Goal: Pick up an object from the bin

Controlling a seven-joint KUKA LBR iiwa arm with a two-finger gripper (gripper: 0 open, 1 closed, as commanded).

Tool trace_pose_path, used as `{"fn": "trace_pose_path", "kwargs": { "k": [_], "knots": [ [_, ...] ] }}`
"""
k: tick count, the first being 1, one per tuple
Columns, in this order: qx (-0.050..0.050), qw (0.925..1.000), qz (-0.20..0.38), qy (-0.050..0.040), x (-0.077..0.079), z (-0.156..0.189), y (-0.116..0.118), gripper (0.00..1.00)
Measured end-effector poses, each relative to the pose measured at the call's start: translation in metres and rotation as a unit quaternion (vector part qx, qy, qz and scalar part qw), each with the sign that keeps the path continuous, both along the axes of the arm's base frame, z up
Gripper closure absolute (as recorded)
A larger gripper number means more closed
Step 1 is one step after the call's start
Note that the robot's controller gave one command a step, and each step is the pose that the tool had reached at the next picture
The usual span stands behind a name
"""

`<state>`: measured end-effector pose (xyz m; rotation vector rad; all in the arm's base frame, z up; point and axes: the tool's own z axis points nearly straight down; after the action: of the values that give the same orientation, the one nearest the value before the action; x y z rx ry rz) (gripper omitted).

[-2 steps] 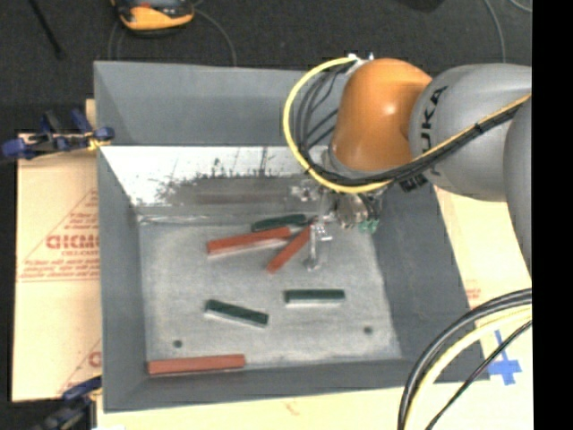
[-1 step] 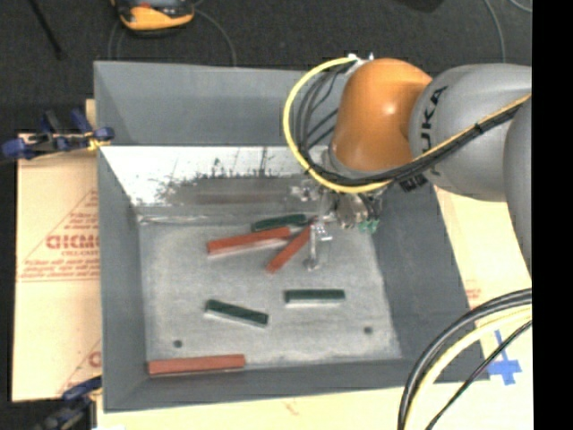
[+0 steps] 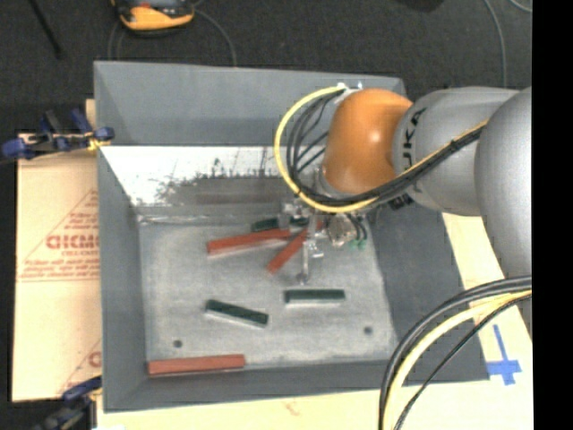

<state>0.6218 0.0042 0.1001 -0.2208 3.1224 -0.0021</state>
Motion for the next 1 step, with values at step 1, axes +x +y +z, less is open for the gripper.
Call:
{"fn": "trace_pose_path", "kwargs": {
  "k": [1],
  "knots": [
    [0.002,0.9974,-0.072,0.0027,0.032,-0.0142,0.0304,1.0]
  ]
}}
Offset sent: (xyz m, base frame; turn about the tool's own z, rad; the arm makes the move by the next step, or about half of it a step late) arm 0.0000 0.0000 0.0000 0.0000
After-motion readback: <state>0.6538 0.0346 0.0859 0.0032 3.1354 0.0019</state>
